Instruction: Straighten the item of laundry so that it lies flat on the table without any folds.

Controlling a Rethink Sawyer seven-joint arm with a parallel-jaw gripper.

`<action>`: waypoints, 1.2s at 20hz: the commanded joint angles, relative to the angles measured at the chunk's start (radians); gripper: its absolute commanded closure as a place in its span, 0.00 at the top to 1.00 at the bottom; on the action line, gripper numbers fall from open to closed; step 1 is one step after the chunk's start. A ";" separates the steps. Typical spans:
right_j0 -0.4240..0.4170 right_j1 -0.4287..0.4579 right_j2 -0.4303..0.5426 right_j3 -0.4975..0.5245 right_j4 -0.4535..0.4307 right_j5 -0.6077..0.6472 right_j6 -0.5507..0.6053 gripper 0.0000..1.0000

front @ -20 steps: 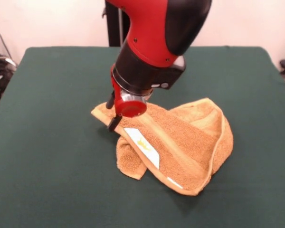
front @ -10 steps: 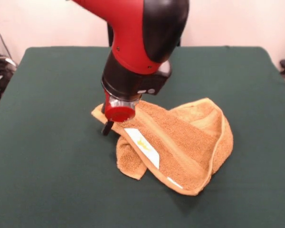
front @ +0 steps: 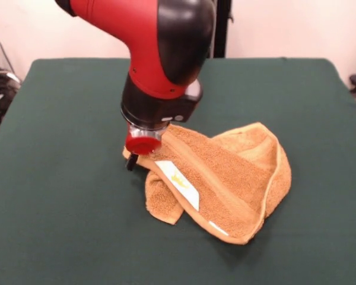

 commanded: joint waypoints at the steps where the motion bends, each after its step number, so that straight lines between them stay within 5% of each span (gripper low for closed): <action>1: -0.023 -0.046 0.203 0.127 -0.042 0.169 -0.167 1.00; 3: -0.045 -0.057 0.237 0.123 -0.057 0.217 -0.219 1.00; 4: -0.057 -0.063 0.254 0.117 -0.075 0.238 -0.220 0.00; 14: -0.074 -0.082 0.298 0.109 -0.149 0.222 -0.234 0.00; 24: -0.040 -0.186 0.231 0.067 -0.256 0.230 -0.186 0.00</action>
